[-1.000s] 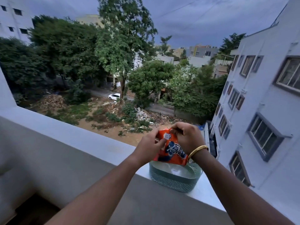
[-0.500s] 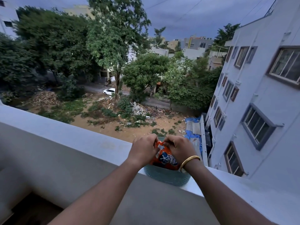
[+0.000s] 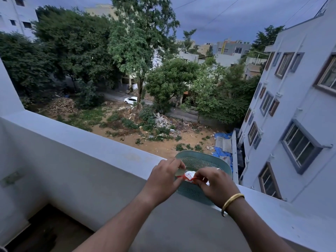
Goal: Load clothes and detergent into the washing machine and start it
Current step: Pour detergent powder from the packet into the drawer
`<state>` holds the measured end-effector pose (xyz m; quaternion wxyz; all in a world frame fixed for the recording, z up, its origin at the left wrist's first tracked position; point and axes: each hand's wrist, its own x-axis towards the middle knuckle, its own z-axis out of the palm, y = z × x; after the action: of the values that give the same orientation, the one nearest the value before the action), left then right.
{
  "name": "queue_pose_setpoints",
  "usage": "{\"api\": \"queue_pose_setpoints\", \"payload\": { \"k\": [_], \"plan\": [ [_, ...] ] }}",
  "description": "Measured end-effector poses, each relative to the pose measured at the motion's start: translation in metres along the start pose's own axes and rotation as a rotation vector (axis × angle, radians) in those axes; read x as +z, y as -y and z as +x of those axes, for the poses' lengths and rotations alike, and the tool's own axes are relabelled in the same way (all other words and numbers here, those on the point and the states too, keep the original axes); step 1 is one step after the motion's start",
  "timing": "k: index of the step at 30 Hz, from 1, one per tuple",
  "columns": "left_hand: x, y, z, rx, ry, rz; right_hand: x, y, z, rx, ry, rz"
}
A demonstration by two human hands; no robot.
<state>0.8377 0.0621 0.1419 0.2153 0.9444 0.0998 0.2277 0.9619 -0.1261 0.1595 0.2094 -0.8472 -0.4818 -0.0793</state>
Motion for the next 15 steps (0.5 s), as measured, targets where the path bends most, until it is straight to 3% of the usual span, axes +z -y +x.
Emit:
{"api": "queue_pose_setpoints", "payload": {
  "k": [5,9,12,15],
  "plan": [
    [-0.018,0.012,-0.021,-0.023,0.006,-0.070,-0.001,0.010,-0.001,0.003,-0.010,0.005],
    [-0.044,0.027,-0.051,-0.146,-0.012,-0.184,0.004,0.043,0.011,-0.040,-0.108,0.028],
    [-0.068,0.041,-0.082,-0.257,-0.056,-0.211,0.019,0.085,0.024,-0.106,-0.130,0.119],
    [-0.105,0.074,-0.143,-0.409,-0.167,-0.234,0.059,0.166,0.034,-0.237,-0.017,0.265]
  ]
}}
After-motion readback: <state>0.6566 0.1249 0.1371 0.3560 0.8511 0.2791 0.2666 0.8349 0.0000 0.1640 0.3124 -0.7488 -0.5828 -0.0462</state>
